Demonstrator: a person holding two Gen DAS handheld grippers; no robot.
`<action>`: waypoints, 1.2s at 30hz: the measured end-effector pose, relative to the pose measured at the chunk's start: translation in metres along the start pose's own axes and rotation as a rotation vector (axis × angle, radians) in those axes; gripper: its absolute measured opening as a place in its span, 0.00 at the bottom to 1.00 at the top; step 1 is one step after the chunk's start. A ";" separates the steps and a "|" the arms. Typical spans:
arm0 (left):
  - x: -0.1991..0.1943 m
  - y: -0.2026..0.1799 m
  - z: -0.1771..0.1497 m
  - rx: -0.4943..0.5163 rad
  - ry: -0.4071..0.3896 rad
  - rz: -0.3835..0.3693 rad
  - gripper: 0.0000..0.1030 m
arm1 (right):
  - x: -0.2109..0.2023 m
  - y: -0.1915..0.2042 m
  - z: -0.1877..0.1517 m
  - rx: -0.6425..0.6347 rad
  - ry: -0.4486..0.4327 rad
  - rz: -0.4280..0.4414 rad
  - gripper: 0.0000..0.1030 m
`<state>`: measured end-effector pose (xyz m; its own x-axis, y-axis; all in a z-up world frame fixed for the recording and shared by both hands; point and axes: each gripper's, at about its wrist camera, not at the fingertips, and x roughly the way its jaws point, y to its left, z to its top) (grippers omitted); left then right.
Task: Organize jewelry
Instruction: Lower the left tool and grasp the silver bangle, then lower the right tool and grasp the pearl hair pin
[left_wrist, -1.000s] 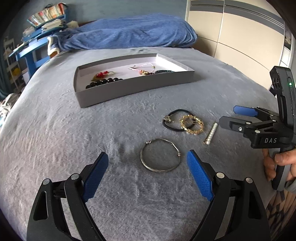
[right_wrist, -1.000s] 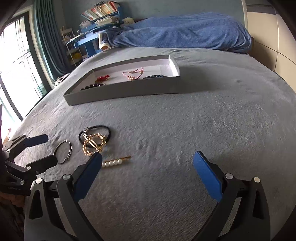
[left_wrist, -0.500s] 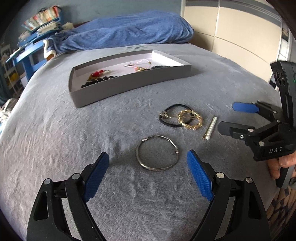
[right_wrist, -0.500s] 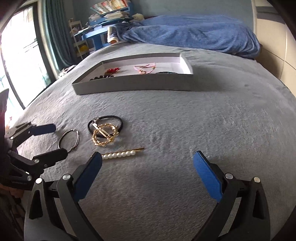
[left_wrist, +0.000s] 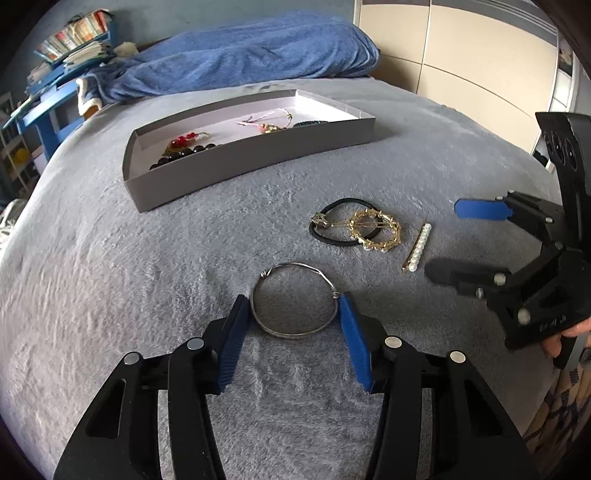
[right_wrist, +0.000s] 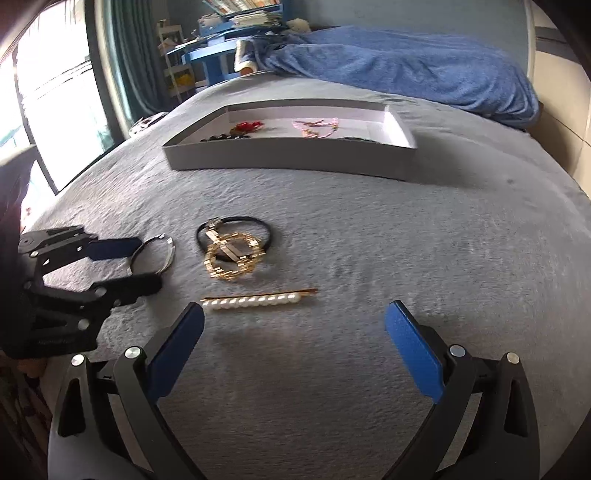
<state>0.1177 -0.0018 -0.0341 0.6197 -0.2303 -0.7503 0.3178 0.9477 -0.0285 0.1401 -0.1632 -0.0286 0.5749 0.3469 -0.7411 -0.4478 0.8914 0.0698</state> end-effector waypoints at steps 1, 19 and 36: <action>-0.001 0.000 0.000 -0.002 -0.003 0.002 0.50 | 0.001 0.002 0.001 -0.005 0.006 0.005 0.94; -0.003 0.015 0.000 -0.085 -0.014 0.023 0.50 | 0.024 0.013 0.010 -0.020 0.077 -0.046 0.90; -0.011 0.015 0.002 -0.091 -0.038 0.014 0.49 | 0.004 0.011 0.007 0.047 -0.012 0.005 0.67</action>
<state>0.1175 0.0143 -0.0251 0.6513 -0.2231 -0.7252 0.2435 0.9667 -0.0787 0.1425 -0.1502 -0.0265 0.5812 0.3541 -0.7326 -0.4178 0.9025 0.1048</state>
